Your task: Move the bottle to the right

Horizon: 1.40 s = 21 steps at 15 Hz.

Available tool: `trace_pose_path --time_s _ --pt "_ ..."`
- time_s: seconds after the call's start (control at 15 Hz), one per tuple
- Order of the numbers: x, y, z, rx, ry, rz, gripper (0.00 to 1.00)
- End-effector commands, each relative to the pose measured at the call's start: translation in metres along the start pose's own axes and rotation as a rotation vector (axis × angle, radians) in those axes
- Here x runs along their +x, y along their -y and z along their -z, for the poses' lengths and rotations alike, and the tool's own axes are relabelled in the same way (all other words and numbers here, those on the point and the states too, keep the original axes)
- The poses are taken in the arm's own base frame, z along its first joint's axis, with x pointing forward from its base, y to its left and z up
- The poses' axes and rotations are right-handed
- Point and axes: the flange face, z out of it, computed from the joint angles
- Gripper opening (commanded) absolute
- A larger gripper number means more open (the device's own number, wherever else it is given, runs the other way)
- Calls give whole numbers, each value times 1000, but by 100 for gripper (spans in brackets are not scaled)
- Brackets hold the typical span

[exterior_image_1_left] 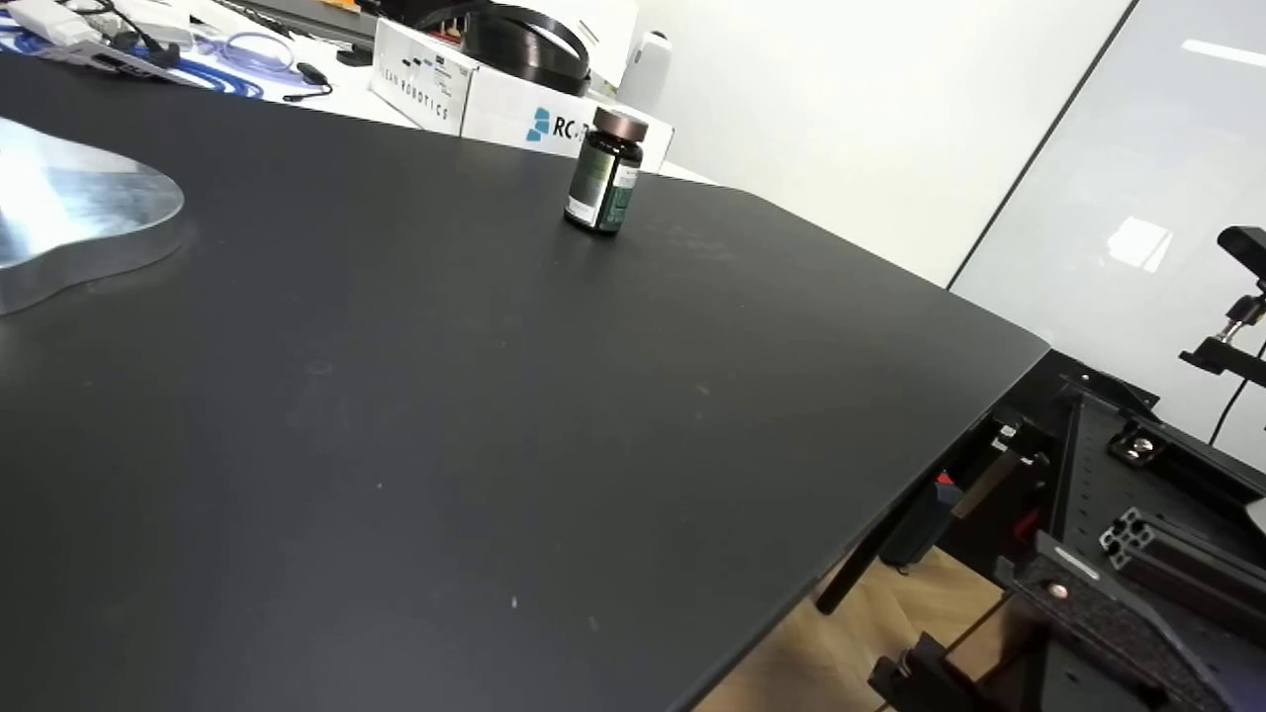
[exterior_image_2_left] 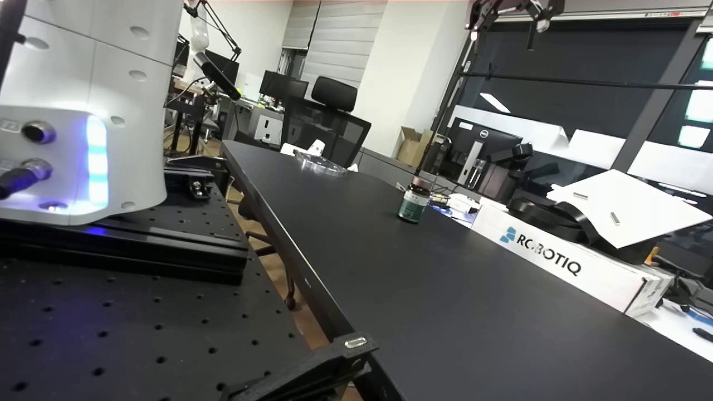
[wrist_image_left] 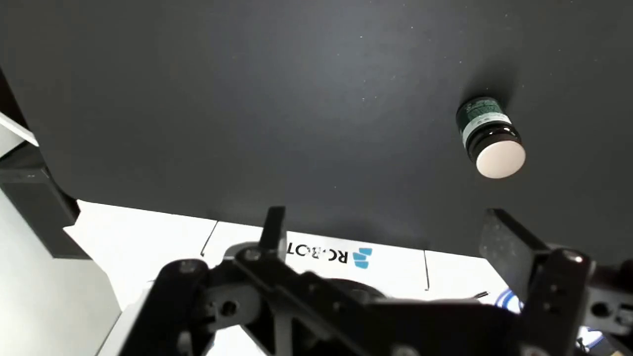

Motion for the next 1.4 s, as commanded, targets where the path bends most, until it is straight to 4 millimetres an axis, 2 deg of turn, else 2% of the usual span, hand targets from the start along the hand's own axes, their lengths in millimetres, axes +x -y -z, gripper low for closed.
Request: trace_pose_path --time_s 0.0,0.2,0.4,0.53,0.8,1.07,1.33 --pt "49 23 -68 77 72 -9 100" --pt "79 71 -121 148 91 6 100" --pt "105 115 -157 174 89 61 100" --pt "113 136 -178 196 109 92 100" --pt "116 155 -211 207 175 113 100" --pt "114 157 -230 210 221 118 100" --pt "105 158 -249 209 271 120 100"
